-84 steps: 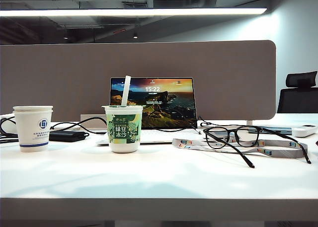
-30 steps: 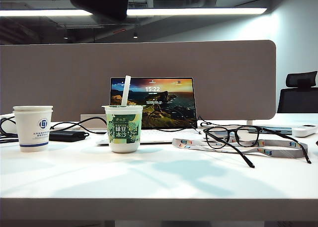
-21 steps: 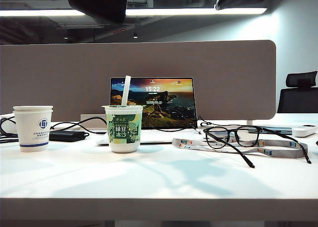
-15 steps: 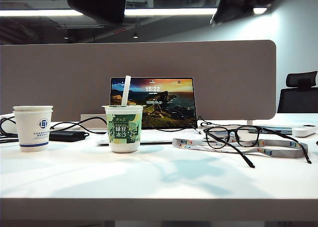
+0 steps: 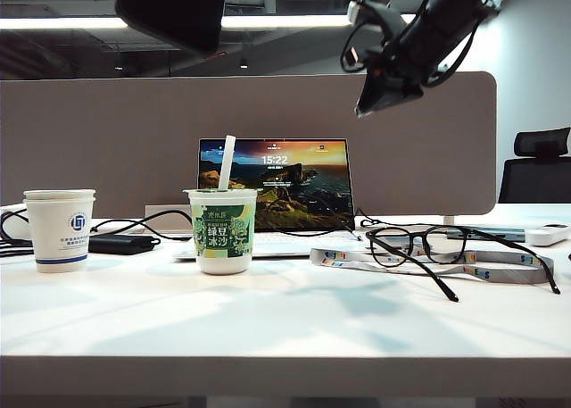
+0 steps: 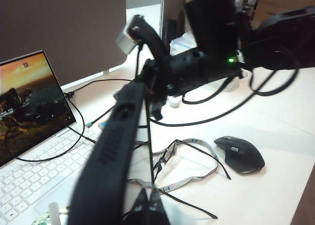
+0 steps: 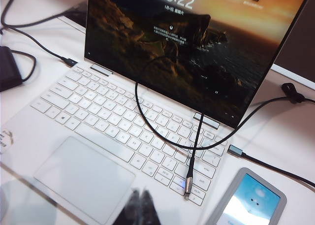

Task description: Pick up the black phone, pick up the charger plug, insert the charger plug into the phone's charging port, and finally place the connected phone back on the desk.

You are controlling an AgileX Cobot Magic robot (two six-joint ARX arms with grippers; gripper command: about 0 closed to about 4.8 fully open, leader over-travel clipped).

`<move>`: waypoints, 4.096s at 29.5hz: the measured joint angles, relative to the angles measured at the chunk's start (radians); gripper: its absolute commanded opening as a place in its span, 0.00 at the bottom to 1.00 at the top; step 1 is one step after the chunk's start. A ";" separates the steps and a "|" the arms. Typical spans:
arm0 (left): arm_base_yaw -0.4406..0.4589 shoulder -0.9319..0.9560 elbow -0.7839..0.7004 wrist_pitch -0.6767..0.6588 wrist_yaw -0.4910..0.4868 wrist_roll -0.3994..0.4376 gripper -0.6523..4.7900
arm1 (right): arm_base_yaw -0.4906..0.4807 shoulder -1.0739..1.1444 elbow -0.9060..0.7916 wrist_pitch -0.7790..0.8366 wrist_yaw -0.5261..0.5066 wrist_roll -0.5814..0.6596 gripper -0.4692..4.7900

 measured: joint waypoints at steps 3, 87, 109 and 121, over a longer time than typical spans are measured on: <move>0.000 0.000 0.000 0.000 0.000 0.000 0.11 | -0.001 0.059 0.051 0.003 0.000 -0.016 0.09; 0.000 0.002 0.000 -0.031 -0.001 0.004 0.11 | -0.058 0.512 0.410 0.097 -0.009 0.008 0.08; 0.000 0.001 0.000 -0.032 0.034 0.000 0.11 | -0.163 0.076 0.412 0.141 -0.832 0.441 0.08; 0.000 0.001 0.000 0.020 0.168 -0.005 0.11 | -0.083 0.018 0.410 0.402 -0.938 0.698 0.08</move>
